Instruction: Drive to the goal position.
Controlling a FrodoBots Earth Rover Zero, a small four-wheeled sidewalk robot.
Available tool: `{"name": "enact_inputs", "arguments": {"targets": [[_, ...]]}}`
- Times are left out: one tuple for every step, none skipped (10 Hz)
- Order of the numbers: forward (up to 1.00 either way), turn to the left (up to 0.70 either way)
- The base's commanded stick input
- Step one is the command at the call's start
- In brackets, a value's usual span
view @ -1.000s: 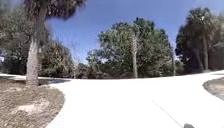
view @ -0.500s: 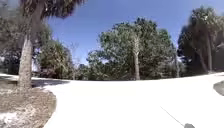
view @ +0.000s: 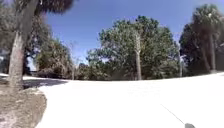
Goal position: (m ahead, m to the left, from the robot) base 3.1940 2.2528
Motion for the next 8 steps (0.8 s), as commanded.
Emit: {"name": "enact_inputs", "arguments": {"targets": [[0.7, 0.0], [0.7, 0.0], [0.7, 0.01], [0.7, 0.05], [0.7, 0.12], [0.7, 0.14], [0.7, 0.24], [0.7, 0.33]]}}
